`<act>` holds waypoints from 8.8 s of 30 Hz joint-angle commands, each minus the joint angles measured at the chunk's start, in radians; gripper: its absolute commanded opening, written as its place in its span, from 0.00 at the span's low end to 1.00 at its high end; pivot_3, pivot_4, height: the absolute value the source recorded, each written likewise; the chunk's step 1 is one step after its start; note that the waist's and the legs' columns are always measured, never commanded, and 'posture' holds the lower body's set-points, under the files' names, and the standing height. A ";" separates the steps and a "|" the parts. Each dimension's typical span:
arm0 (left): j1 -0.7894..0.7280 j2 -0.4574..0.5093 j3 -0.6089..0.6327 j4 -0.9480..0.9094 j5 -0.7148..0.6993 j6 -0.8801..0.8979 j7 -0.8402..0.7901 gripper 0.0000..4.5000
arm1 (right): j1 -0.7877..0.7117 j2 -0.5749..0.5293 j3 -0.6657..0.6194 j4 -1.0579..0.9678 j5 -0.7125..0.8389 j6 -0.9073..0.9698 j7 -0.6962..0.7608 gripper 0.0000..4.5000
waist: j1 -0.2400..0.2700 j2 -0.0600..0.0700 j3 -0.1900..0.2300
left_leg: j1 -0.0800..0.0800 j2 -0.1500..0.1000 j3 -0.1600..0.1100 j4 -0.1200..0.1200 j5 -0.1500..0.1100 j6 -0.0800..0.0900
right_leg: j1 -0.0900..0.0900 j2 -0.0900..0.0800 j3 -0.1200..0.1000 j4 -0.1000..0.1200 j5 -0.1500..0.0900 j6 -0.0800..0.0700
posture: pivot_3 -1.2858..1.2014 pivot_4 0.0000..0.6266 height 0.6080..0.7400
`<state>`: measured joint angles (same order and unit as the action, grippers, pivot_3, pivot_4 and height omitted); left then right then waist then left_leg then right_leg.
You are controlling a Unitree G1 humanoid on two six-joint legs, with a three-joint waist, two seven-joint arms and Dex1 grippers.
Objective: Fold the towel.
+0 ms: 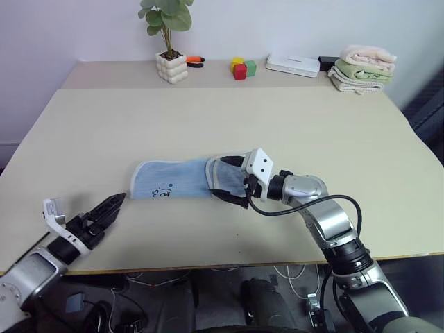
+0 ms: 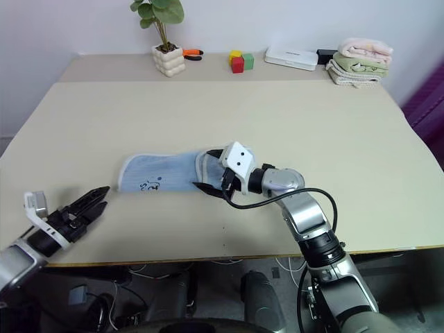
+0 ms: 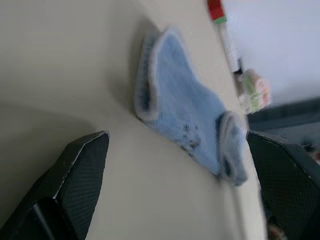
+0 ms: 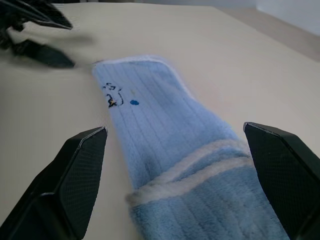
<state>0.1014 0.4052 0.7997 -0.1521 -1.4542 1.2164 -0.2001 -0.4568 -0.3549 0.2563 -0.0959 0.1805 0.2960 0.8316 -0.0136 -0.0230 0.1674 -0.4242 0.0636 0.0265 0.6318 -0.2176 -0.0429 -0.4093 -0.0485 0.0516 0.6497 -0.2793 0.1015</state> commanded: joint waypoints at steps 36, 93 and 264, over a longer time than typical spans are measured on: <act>-0.124 -0.145 -0.274 0.034 -0.270 -0.353 0.359 0.01 | -0.003 0.009 -0.051 -0.011 -0.003 -0.026 -0.063 1.00 | 0.006 0.002 -0.001 | 0.003 -0.002 0.000 0.000 0.000 -0.001 | 0.004 0.000 0.000 -0.003 -0.001 -0.002 | 0.52 0.24 1.00; -0.737 -0.319 -0.982 0.346 0.784 -0.452 -0.551 0.89 | 0.230 -0.367 -0.509 -0.130 0.363 0.189 0.062 1.00 | 0.002 0.001 0.001 | -0.003 -0.003 -0.001 -0.001 0.000 0.000 | 0.001 0.003 0.001 -0.009 0.000 0.000 | 0.52 0.24 1.00; -0.386 0.249 -0.550 0.152 0.644 -0.705 -1.060 1.00 | -0.189 0.165 -1.368 0.291 0.974 0.747 -0.992 0.02 | -0.029 0.005 0.002 | -0.004 0.001 0.000 -0.006 0.000 0.001 | -0.004 0.004 0.000 -0.003 0.000 0.003 | 0.52 0.24 1.00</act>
<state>-0.2664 0.6556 0.2479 -0.0037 -0.8132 0.5304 -1.2433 -0.6500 -0.1500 -1.0886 0.2491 1.1554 1.1418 -0.1700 -0.0424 -0.0182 0.1695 -0.4278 0.0640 0.0267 0.6261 -0.2179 -0.0417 -0.4136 -0.0445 0.0519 0.6470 -0.2789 0.1041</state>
